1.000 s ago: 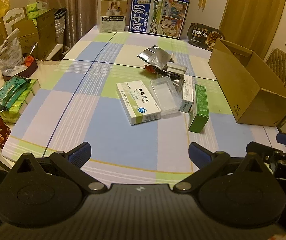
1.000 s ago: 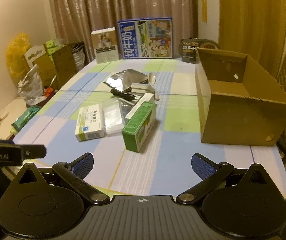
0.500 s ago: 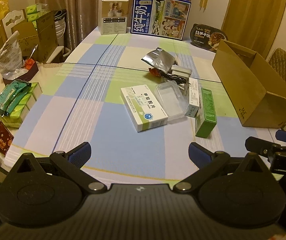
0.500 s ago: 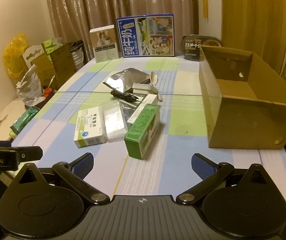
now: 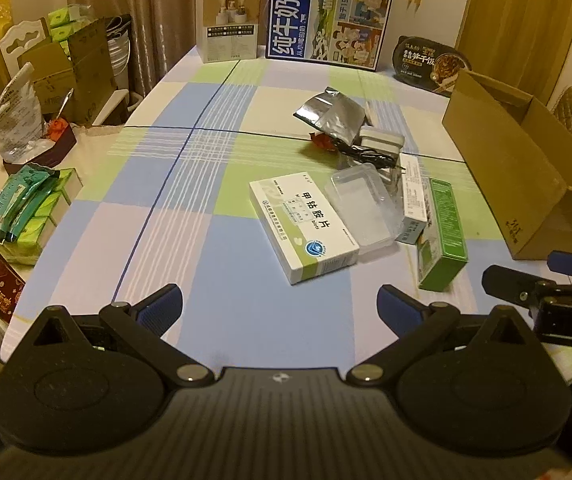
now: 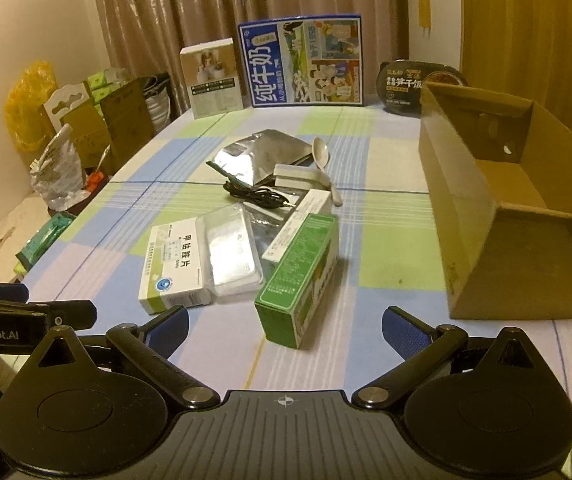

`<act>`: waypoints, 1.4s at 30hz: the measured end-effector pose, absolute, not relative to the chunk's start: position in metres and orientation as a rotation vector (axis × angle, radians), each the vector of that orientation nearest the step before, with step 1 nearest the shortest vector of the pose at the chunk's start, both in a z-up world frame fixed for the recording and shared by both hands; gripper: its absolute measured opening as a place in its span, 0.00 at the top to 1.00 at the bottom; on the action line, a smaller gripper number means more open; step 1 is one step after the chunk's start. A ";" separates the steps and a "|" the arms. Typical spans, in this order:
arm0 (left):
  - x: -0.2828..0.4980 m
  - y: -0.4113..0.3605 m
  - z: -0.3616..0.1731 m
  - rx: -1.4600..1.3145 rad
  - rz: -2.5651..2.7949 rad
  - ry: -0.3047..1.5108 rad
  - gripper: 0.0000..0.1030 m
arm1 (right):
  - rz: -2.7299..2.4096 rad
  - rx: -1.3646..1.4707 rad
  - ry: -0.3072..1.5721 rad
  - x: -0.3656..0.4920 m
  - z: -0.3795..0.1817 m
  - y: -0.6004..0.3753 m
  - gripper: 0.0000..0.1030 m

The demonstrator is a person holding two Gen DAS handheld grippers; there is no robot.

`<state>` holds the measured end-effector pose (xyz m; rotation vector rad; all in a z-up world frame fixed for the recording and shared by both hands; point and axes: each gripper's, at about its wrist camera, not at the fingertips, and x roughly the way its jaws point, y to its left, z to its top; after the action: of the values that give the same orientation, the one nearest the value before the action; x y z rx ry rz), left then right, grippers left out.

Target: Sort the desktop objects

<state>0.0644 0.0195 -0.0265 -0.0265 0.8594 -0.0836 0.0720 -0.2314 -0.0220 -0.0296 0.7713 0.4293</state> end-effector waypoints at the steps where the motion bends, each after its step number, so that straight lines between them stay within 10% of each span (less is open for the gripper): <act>1: 0.068 0.020 -0.029 -0.026 -0.084 0.863 0.01 | 0.431 -0.031 0.774 0.074 -0.024 -0.230 0.06; 19: 0.123 0.019 -0.066 -0.045 -0.083 0.911 0.01 | 0.437 -0.044 0.852 0.122 -0.062 -0.212 0.36; 26: 0.138 0.006 -0.076 -0.044 -0.108 0.913 0.02 | 0.436 -0.097 0.848 0.127 -0.068 -0.216 0.66; 42: 0.170 -0.023 -0.111 0.010 -0.096 0.912 0.06 | 0.402 -0.112 0.841 0.133 -0.065 -0.238 0.73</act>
<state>0.1698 -0.0231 -0.1107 0.0102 0.9117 -0.0956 0.1329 -0.2376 -0.0647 -0.1117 0.8412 0.4019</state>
